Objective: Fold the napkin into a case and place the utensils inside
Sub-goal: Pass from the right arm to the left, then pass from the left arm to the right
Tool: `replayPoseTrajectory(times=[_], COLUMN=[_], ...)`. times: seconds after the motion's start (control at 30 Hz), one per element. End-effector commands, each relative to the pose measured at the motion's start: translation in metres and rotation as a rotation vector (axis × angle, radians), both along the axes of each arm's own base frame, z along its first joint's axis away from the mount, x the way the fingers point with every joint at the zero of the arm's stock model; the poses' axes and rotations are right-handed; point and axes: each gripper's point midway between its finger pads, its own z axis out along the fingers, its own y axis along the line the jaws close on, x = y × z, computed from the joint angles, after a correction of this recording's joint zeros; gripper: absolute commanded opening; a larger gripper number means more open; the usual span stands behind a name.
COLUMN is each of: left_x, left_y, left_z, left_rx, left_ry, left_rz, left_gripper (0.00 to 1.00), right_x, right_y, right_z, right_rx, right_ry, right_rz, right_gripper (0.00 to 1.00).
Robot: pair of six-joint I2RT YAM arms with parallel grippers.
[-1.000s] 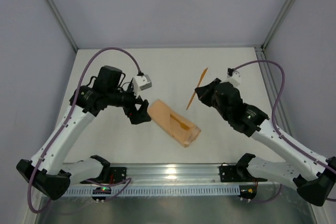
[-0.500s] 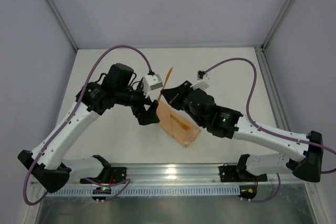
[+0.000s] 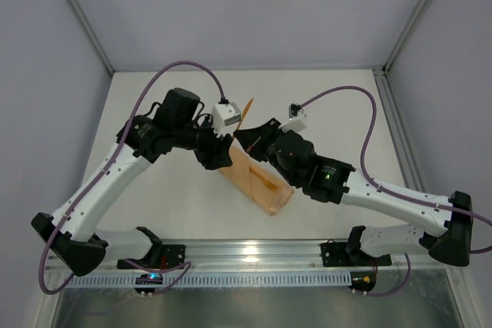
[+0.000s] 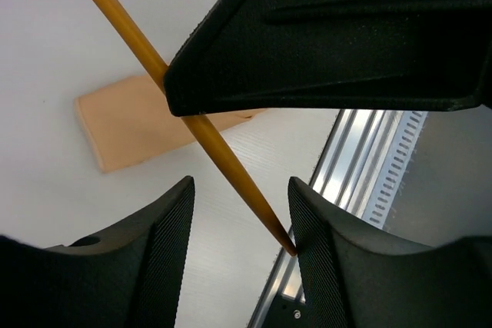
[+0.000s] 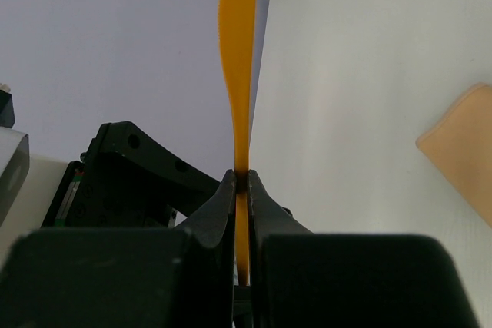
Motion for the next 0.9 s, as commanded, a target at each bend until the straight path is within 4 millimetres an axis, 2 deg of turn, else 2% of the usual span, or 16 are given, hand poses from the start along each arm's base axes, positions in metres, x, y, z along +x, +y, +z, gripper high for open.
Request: replayPoseTrajectory(times=[0.0, 0.07, 0.17, 0.27, 0.3, 0.47, 0.53, 0.57, 0.6, 0.63, 0.67, 0.7, 0.73, 0.77, 0.83, 0.87], left_x=[0.001, 0.001, 0.002, 0.002, 0.001, -0.006, -0.009, -0.015, -0.016, -0.017, -0.027, -0.028, -0.034, -0.047, -0.056, -0.061], left_y=[-0.01, -0.014, -0.015, -0.016, -0.016, -0.009, -0.002, 0.006, 0.012, 0.018, 0.027, 0.033, 0.037, 0.046, 0.055, 0.059], left_z=[0.017, 0.018, 0.019, 0.016, 0.014, 0.009, 0.003, -0.005, -0.012, -0.018, -0.032, -0.041, -0.049, -0.062, -0.077, -0.083], left_rx=[-0.059, -0.072, -0.074, -0.07, -0.068, -0.045, -0.016, 0.02, 0.054, 0.084, 0.132, 0.167, 0.187, 0.233, 0.279, 0.301], left_ry=[-0.022, -0.016, -0.012, 0.002, 0.008, 0.018, 0.02, 0.042, 0.025, 0.031, 0.08, 0.082, 0.102, 0.157, 0.176, 0.195], left_rz=[-0.025, -0.033, -0.035, -0.037, -0.036, -0.05, -0.061, -0.068, -0.096, -0.105, -0.124, -0.166, -0.201, -0.244, -0.357, -0.394], left_gripper=[0.51, 0.48, 0.34, 0.15, 0.0, 0.0, 0.0, 0.0, 0.0, 0.0, 0.0, 0.0, 0.0, 0.0, 0.0, 0.0], right_x=[0.005, 0.005, 0.005, 0.005, 0.004, -0.003, -0.007, -0.017, -0.02, -0.026, -0.041, -0.044, -0.05, -0.061, -0.067, -0.07], right_y=[0.001, 0.002, 0.002, 0.003, 0.003, 0.001, -0.008, -0.018, -0.029, -0.038, -0.056, -0.071, -0.084, -0.104, -0.131, -0.136], right_z=[0.02, 0.019, 0.016, 0.011, 0.011, 0.004, -0.002, 0.008, 0.007, 0.008, 0.01, 0.01, 0.027, 0.018, 0.024, 0.026], right_rx=[0.07, 0.069, 0.06, 0.055, 0.054, -0.018, -0.171, -0.21, -0.346, -0.411, -0.481, -0.579, -0.589, -0.66, -0.743, -0.755], right_ry=[-0.024, -0.021, -0.015, -0.008, -0.009, -0.06, -0.166, -0.224, -0.324, -0.377, -0.416, -0.465, -0.49, -0.463, -0.467, -0.474], right_rz=[-0.037, -0.034, -0.033, -0.033, -0.032, 0.023, 0.075, 0.117, 0.155, 0.189, 0.248, 0.276, 0.284, 0.342, 0.388, 0.413], right_gripper=[0.03, 0.03, 0.03, 0.03, 0.03, 0.04, 0.19, 0.25, 0.32, 0.52, 0.62, 0.69, 0.73, 0.78, 0.81, 0.82])
